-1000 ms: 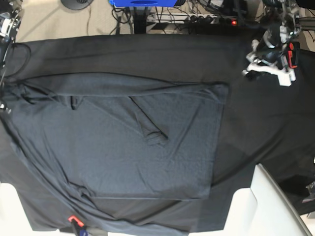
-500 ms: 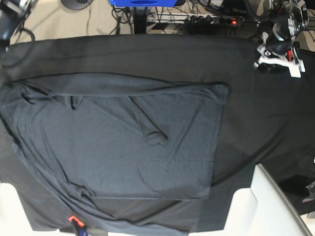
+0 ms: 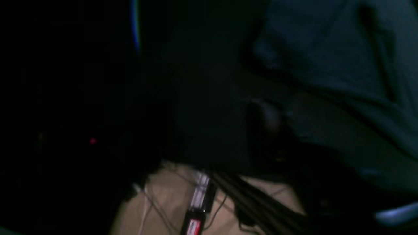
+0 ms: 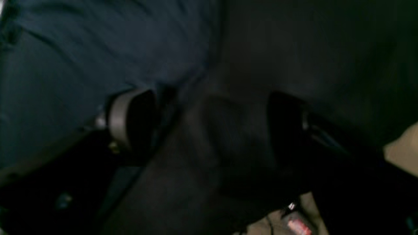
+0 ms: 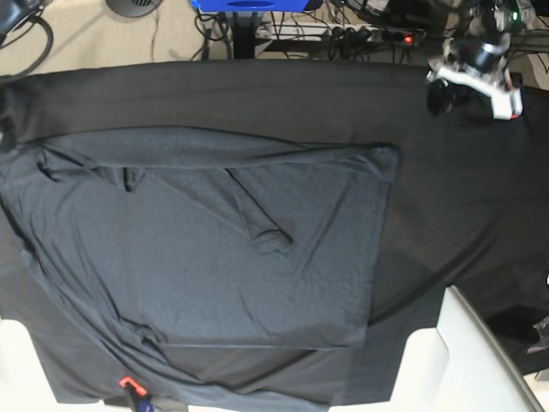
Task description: Fold the T-shirt properly
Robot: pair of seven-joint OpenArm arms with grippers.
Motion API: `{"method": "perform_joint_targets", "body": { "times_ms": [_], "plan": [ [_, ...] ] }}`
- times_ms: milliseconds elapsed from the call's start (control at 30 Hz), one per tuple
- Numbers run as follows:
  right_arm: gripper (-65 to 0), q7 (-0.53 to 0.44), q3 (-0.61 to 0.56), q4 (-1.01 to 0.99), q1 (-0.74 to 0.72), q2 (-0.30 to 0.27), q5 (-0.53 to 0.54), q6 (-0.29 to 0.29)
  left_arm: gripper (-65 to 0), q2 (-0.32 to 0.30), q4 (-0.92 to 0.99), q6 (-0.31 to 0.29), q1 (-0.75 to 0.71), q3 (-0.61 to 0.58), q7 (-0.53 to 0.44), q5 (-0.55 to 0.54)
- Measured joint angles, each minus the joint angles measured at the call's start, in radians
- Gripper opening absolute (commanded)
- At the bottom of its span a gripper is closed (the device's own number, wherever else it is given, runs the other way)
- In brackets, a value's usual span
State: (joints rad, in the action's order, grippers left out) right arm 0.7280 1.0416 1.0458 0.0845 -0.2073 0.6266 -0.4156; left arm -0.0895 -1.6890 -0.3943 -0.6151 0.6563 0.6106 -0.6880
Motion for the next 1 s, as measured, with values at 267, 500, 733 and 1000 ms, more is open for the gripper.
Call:
{"method": "perform_joint_targets", "body": {
  "times_ms": [267, 500, 733, 1000],
  "plan": [
    [-10.8, -0.053, 0.0, -0.205, -0.056, -0.061, 0.038, -0.177, -13.2, 0.019, 0.137, -0.132, 0.044, 0.039, 0.002, -0.003],
    [-10.8, -0.051, 0.001, -0.231, -0.089, -0.059, 0.043, -0.176, -13.2, 0.02, 0.177, -0.134, 0.055, 0.039, 0.002, -0.001],
    [-10.8, -0.043, -0.003, -0.237, -0.123, -0.058, 0.027, -0.169, -13.2, 0.02, 0.177, -0.134, 0.061, 0.038, 0.002, -0.004],
    [-11.9, -0.091, 0.002, -0.36, -0.205, -0.084, -0.042, -0.188, -13.2, 0.039, 0.177, -0.133, 0.082, 0.044, 0.002, -0.004]
  ]
}}
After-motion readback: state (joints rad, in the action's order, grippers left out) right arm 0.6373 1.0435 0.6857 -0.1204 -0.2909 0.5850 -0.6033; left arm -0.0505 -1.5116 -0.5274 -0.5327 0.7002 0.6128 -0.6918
